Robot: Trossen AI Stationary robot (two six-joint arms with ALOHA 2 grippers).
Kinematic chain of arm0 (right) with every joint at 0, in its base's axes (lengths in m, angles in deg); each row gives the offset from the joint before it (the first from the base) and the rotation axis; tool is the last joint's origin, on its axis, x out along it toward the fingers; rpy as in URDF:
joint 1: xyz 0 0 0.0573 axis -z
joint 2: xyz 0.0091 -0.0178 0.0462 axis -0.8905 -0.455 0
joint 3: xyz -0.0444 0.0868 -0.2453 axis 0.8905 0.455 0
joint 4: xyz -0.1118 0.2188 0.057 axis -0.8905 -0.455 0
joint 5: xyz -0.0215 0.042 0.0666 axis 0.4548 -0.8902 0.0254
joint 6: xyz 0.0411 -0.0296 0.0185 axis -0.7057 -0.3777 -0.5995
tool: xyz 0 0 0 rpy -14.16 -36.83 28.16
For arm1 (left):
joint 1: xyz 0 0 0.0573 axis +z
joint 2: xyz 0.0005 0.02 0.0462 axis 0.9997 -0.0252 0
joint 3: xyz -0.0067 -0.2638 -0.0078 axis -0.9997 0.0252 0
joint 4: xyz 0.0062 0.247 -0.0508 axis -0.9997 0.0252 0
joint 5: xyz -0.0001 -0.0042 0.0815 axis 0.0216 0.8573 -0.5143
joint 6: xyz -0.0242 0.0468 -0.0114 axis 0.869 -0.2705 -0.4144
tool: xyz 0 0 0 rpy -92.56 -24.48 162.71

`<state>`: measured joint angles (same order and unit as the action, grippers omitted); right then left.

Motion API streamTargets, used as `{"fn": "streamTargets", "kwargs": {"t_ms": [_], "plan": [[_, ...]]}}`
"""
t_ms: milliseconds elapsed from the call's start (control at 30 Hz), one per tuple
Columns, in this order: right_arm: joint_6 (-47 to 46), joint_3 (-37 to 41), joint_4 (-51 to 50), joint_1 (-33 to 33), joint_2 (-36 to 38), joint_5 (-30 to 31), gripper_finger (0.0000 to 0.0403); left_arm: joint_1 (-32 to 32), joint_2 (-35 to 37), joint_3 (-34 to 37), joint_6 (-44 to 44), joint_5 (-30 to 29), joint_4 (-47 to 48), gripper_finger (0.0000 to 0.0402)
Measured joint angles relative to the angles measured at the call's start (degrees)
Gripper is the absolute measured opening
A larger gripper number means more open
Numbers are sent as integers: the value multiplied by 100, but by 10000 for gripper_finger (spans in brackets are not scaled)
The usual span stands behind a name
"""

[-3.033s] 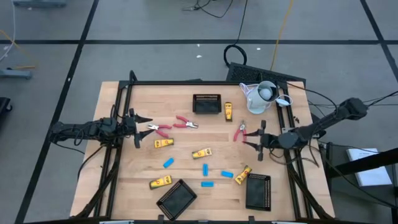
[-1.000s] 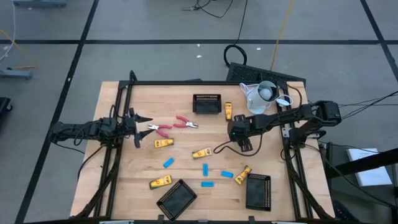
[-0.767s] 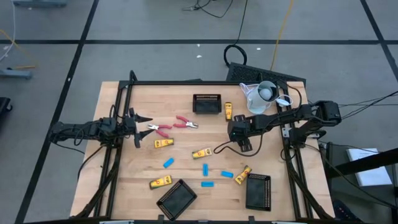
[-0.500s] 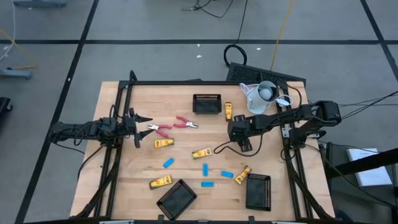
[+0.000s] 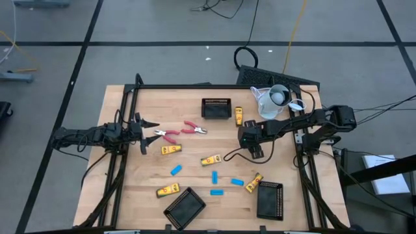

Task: Pick & Place School Supplies
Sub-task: Put the pink hole puncher into the bottom right black bin

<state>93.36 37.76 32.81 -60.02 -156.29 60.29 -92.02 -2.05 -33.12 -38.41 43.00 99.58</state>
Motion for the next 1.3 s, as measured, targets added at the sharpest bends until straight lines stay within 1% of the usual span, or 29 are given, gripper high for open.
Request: {"fn": "streamTargets", "kwargs": {"t_ms": [100, 167, 267, 400, 433, 467, 567, 633, 733, 867, 1000, 1200, 1300], "plan": [[2, 0, 30, -1, 0, 2, 200, 0, 0, 0, -1, 0, 0, 250], [2, 0, 38, 0, 0, 8, 178, 0, 0, 0, -1, 0, 0, 250], [3, 0, 42, 0, 1, 32, 129, 0, 0, 0, -3, 0, 2, 250], [7, 0, 33, 0, 7, 56, 43, 0, 0, 0, -3, 0, 2, 250], [22, -1, 37, 0, 7, 62, 26, 0, 0, 0, -3, 0, 2, 250], [39, -4, 39, 0, 7, 66, 19, 0, 0, 0, -3, 0, 2, 250], [13, -4, 58, -8, 7, 89, 18, 0, 0, 0, -5, 0, 2, 250], [-26, -4, 75, -76, 5, 219, 18, 0, 0, 0, -5, 0, 4, 250], [-74, -2, 79, -283, 29, 538, 16, 0, 0, 0, -18, 0, 4, 250], [-341, -2, 26, -551, 46, 657, 16, 0, 0, 0, -34, -2, 7, 250], [-535, -24, -134, -877, 48, 1025, 14, 0, 0, 0, -36, 0, 6, 250], [-867, -394, -509, -1300, 48, 1384, 13, 0, 0, 0, -40, -1, 6, 250], [-952, -623, -491, -1495, 48, 1425, 12, 0, 0, 0, -40, 0, 4, 250]]}}
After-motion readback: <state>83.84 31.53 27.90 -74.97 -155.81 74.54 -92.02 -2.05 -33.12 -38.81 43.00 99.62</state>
